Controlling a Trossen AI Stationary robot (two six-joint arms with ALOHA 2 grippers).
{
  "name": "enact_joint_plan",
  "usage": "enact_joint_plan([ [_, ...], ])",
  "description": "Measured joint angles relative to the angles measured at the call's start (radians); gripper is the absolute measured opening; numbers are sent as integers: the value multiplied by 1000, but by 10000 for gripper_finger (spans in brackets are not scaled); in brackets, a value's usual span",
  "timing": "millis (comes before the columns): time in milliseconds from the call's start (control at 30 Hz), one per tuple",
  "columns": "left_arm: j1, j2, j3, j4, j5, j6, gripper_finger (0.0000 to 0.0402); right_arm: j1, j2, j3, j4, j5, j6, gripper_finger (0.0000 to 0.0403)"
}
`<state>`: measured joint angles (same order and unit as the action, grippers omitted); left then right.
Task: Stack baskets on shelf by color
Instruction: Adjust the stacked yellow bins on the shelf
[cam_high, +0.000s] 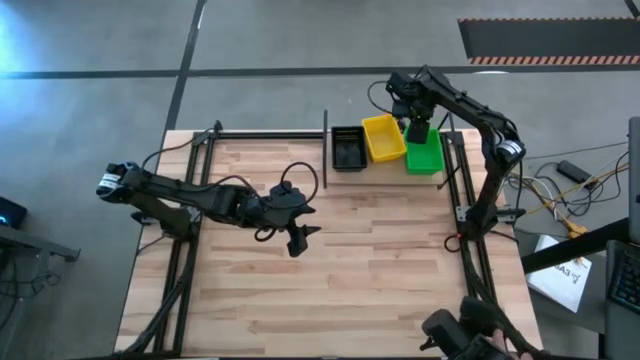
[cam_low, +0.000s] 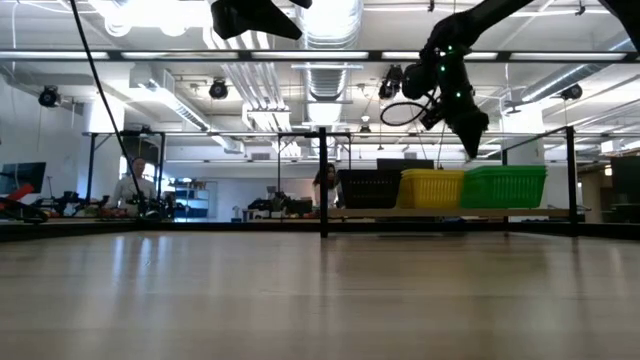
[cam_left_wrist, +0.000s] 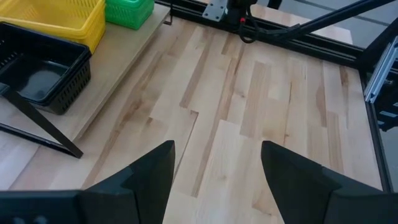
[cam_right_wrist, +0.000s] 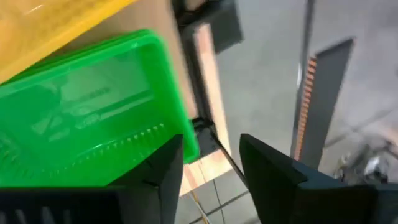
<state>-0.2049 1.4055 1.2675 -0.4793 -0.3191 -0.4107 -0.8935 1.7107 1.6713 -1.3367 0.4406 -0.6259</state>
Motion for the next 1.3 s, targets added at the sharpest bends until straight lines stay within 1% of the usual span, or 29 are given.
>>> enact_joint_plan([
  [67,1,0,0,0,0,0,224,3,-2,27,-5,0,84,161],
  [100,1,0,0,0,0,0,224,3,-2,42,-10,-33,120,163],
  [133,1,0,0,1,0,0,224,3,-2,56,-13,-98,146,163],
  [267,3,0,0,2,0,0,224,3,-5,83,30,-509,219,146],
  [300,3,0,0,3,-1,0,224,4,-5,80,53,-575,240,136],
  [333,3,0,0,5,-3,-1,224,8,-5,73,81,-615,251,125],
  [367,3,0,0,5,-4,0,224,13,-1,68,99,-628,270,111],
  [533,4,0,0,9,-5,-2,224,18,8,9,189,-624,377,27],
  [567,4,0,0,8,-5,-2,224,19,8,-5,199,-623,398,18],
  [767,4,0,0,9,-7,-2,224,36,8,-83,201,-613,479,10],
  [900,4,0,0,21,-8,-2,224,79,8,-119,202,-540,521,9],
  [1000,4,0,-2,32,-8,-2,224,115,8,-132,202,-519,545,9],
  [1300,0,0,-3,49,-3,-2,224,189,6,-132,173,-516,614,8],
])
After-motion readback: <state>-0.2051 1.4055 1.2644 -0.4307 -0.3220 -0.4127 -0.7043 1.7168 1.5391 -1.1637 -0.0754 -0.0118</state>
